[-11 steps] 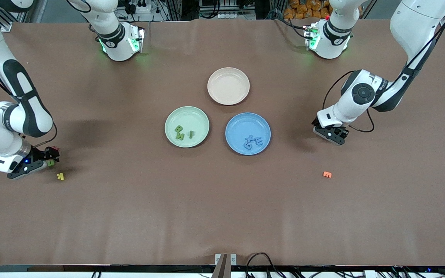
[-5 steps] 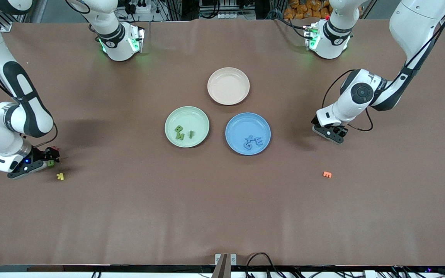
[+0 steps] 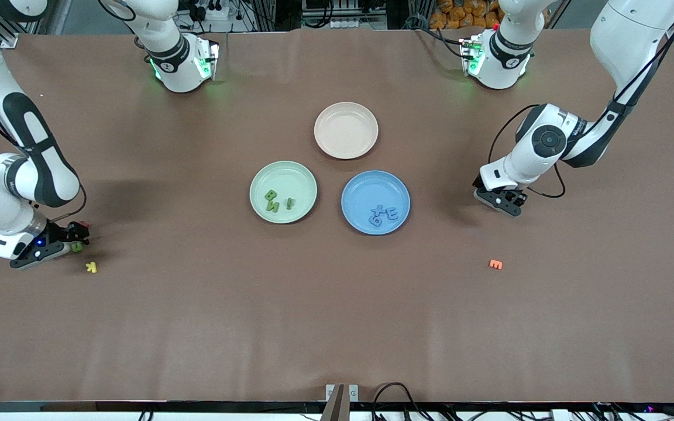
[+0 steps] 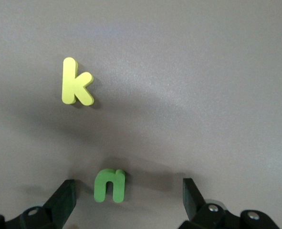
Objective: Sort letters by color into matching plates
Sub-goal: 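Grasp the blue c with the left gripper while the right gripper lowers to green n, then carry the blue c toward the blue plate while the right gripper grasps green n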
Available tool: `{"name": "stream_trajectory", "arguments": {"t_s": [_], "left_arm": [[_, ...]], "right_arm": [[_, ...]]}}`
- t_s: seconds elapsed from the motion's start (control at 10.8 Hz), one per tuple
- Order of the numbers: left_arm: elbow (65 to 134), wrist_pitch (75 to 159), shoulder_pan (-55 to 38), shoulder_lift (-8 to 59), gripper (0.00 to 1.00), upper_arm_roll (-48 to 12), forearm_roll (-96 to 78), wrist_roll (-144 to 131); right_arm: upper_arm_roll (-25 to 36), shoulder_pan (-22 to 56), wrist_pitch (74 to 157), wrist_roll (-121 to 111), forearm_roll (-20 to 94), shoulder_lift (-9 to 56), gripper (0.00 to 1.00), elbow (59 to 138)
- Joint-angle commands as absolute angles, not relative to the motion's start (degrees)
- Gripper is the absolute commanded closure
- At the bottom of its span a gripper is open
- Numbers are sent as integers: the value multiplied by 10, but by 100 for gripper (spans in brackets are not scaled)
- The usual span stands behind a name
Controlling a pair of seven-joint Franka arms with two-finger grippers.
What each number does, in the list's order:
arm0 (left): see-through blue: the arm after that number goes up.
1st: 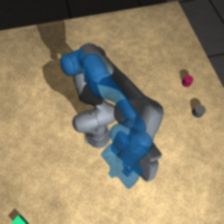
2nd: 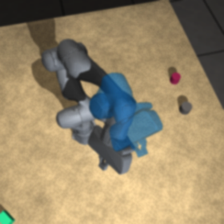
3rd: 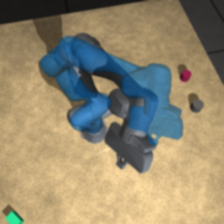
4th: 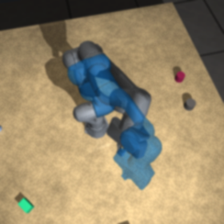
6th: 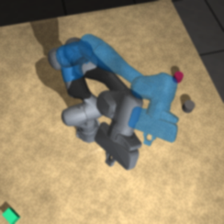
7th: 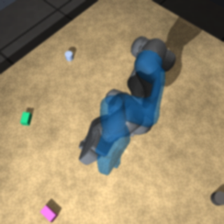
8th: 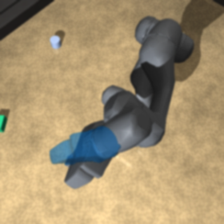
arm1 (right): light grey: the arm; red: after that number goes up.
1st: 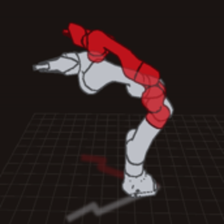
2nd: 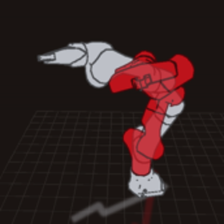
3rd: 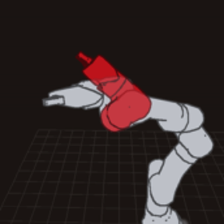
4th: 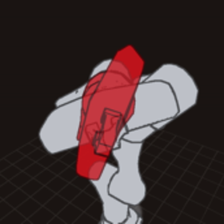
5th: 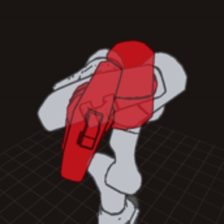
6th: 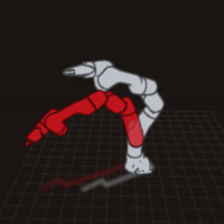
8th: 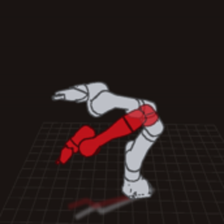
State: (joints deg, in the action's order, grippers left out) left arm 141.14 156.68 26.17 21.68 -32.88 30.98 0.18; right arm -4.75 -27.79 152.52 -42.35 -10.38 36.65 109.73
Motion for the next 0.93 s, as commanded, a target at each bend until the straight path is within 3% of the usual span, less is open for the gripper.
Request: {"name": "stream_trajectory", "arguments": {"t_s": [0.0, 0.09, 0.37, 0.83], "left_arm": [[1427, 1576, 267, 191, 44, -329, 318, -1], [1426, 1573, 267, 189, 61, -329, 314, -2], [1422, 1572, 267, 189, 100, -329, 313, -2], [1405, 1557, 266, 186, 100, -330, 296, -3]], "right_arm": [[-62, -296, 1541, -431, -116, 367, 8, 1104], [-62, -296, 1541, -431, -116, 367, 9, 1104], [-63, -296, 1543, -431, -116, 367, 15, 1103], [-84, -306, 1549, -424, -116, 371, 20, 1103]]}}
